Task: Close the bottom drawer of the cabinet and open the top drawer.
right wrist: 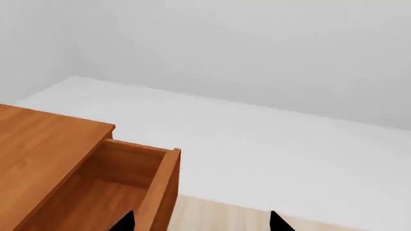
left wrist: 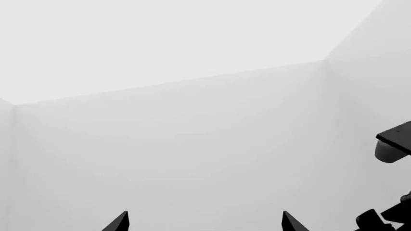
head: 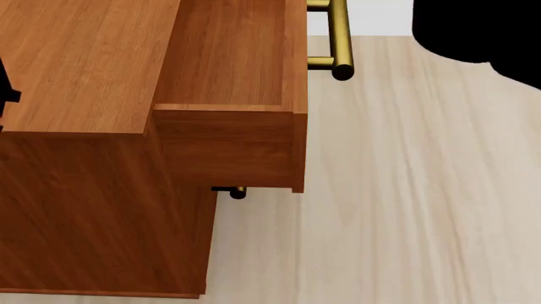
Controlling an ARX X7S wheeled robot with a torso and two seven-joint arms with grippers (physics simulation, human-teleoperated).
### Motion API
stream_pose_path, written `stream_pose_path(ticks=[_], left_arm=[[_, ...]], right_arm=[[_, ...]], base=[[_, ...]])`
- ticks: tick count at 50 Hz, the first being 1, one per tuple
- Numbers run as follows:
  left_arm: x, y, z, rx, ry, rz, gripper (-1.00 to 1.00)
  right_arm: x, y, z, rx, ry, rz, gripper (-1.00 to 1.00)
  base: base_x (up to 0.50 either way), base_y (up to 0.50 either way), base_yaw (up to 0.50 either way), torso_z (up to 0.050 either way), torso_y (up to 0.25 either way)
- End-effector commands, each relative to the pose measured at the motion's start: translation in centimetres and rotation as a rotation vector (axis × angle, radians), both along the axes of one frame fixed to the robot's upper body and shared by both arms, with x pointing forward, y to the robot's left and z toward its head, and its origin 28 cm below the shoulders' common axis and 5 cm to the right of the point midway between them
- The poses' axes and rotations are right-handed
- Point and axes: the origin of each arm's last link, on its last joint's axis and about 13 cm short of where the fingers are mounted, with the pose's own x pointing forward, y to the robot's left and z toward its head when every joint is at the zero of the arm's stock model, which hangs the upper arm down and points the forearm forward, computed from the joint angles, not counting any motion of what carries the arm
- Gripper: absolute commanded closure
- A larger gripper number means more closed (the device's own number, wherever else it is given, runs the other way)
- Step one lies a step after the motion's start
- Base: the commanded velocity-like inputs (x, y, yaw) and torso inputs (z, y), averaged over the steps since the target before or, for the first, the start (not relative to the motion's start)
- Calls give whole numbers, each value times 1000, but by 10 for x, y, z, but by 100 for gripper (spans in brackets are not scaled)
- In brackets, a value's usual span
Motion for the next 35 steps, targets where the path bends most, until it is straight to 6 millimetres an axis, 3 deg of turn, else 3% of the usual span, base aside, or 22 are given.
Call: stream_pose_path(ticks=[1, 21, 35], left_arm=[[-1, 0, -1, 0, 0, -2, -100], [0, 1, -3, -9, 6, -3, -100], [-3, 7, -5, -24, 2, 9, -100]], right_arm=[[5, 7, 19, -119, 44, 24, -100], [11, 29, 61, -399, 108, 79, -100], [21, 43, 68, -529, 153, 89, -100]], base=[[0, 0, 0, 0, 0], [0, 0, 0, 0, 0], [0, 0, 0, 0, 0]])
